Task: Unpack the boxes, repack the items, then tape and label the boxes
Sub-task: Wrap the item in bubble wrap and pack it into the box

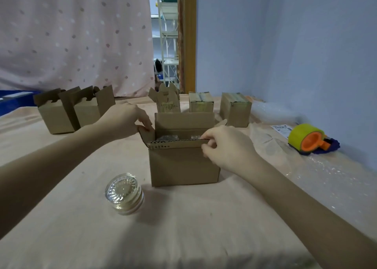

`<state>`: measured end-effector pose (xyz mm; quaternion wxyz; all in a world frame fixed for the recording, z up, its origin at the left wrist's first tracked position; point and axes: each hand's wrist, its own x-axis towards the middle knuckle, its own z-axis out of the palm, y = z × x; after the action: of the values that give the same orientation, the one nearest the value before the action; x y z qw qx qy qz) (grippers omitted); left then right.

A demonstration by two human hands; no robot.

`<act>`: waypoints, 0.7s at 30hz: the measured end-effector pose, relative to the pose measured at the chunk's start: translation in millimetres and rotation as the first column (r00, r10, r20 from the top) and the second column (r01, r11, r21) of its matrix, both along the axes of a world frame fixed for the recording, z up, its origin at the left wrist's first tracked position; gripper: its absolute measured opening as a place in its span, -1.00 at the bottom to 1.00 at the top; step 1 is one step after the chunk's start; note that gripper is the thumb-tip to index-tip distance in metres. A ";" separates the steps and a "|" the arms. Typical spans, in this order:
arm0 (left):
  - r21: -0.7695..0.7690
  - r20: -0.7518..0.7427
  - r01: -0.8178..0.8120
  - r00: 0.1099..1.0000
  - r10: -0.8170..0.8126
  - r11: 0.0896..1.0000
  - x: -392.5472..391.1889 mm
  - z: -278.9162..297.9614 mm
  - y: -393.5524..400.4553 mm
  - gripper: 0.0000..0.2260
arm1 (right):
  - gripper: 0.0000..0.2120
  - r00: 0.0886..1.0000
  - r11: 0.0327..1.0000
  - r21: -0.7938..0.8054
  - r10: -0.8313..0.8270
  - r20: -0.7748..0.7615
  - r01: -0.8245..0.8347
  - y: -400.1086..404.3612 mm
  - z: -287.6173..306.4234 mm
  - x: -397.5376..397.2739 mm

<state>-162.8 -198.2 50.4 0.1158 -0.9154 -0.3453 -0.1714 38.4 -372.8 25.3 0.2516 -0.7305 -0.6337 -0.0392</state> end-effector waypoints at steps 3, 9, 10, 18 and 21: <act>-0.032 0.032 0.009 0.999 -0.008 0.999 -0.3 -6.5 1.4 -0.78 | -0.73 0.991 0.998 0.050 -0.040 0.124 0.034 6.8 0.9 0.7; -0.180 0.251 0.070 0.968 -0.023 0.981 -13.9 -16.1 -10.1 -0.51 | -0.74 0.967 0.996 0.086 -0.039 0.252 0.018 1.6 -0.5 -0.8; -0.271 0.302 0.023 0.951 0.063 0.962 -16.9 -17.7 -13.3 -0.49 | -0.72 0.970 0.992 0.126 -0.045 0.238 0.015 0.8 1.0 -1.0; -0.466 0.559 0.038 0.787 0.261 0.884 -39.3 -29.8 -54.0 -0.69 | -0.74 0.969 0.981 0.045 0.180 0.168 -0.190 19.3 3.8 17.7; -0.436 0.556 0.073 0.805 0.204 0.897 -39.7 -31.8 -73.1 -0.67 | -0.70 0.971 0.968 -0.099 0.237 0.039 -0.233 7.0 -9.6 15.2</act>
<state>-202.5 -271.2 18.6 -0.1990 -0.8058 -0.4256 -0.3605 53.6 -365.8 15.7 0.2039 -0.6600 -0.7231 0.0021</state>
